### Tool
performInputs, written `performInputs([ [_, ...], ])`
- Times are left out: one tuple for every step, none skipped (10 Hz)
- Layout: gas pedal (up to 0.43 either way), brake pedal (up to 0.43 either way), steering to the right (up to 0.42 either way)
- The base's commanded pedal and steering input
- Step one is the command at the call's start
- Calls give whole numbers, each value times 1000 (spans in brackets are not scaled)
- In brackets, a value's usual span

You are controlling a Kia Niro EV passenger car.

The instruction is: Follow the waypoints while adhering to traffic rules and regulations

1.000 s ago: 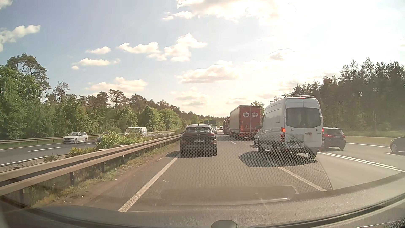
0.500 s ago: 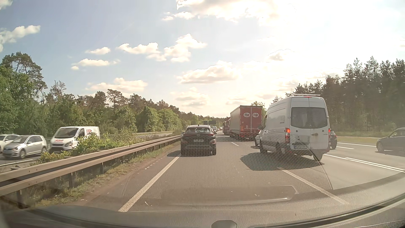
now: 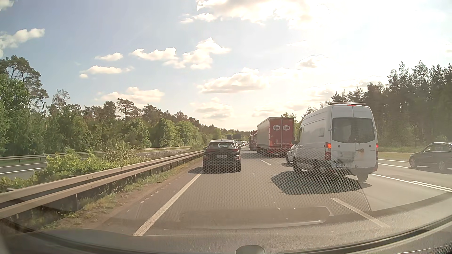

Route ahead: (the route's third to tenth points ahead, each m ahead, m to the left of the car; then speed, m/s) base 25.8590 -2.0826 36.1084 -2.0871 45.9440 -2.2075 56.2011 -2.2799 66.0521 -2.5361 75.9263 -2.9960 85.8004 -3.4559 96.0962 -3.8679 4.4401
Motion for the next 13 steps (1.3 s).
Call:
performInputs([
  [67, 0, 0],
  [67, 0, 1],
  [67, 0, 1],
  [67, 0, 1],
  [67, 0, 1],
  [67, 0, 1],
  [67, 0, 1],
  [79, 0, 2],
  [79, 0, 1],
  [79, 0, 1],
  [79, 0, 1],
  [79, 0, 1],
  [87, 0, 1],
])
